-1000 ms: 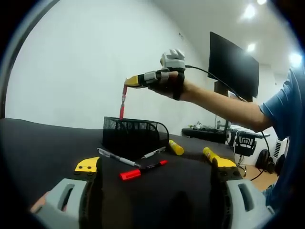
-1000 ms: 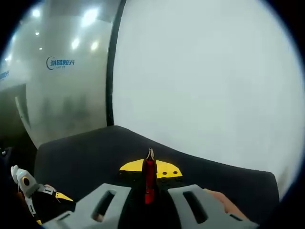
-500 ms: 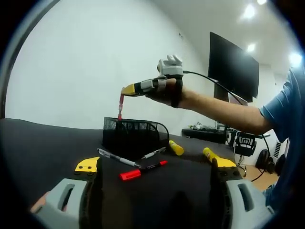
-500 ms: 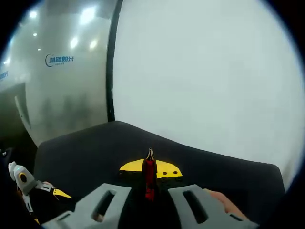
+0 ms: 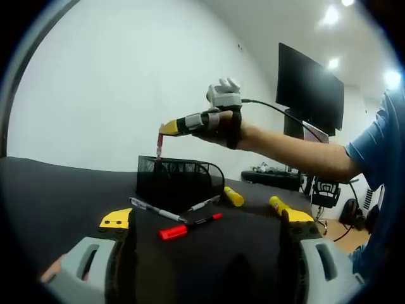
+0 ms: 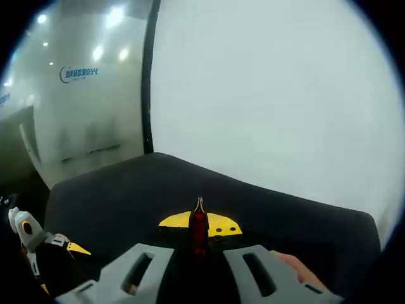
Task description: Pick up pens and glue sticks and place them into the holder.
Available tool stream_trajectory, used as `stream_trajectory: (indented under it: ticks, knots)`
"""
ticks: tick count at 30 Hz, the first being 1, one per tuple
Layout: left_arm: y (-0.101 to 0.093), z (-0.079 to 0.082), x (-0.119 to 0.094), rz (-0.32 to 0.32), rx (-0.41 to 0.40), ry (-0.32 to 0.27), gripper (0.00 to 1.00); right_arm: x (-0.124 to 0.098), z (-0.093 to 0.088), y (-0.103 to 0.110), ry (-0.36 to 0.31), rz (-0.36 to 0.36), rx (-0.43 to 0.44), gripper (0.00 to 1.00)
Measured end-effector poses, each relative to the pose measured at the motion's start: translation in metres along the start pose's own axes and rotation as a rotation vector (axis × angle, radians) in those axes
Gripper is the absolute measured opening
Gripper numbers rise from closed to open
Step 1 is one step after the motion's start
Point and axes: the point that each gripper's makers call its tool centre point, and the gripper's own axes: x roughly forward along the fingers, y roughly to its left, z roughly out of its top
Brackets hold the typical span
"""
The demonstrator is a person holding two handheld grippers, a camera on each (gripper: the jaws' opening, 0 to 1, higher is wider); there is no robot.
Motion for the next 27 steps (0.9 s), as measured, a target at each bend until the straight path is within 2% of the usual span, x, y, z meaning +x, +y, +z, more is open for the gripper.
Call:
stream_trajectory:
  ticks: [14,27]
  knots:
    - [0.0,0.0,0.0,0.001,0.001,0.0,0.88,0.005,-0.014,0.001,0.027,0.005,0.002,0.04]
    - [-0.001,-0.001,0.001,0.001,0.003,0.002,0.88,0.0,-0.013,-0.003,0.007,0.01,0.003,0.05]
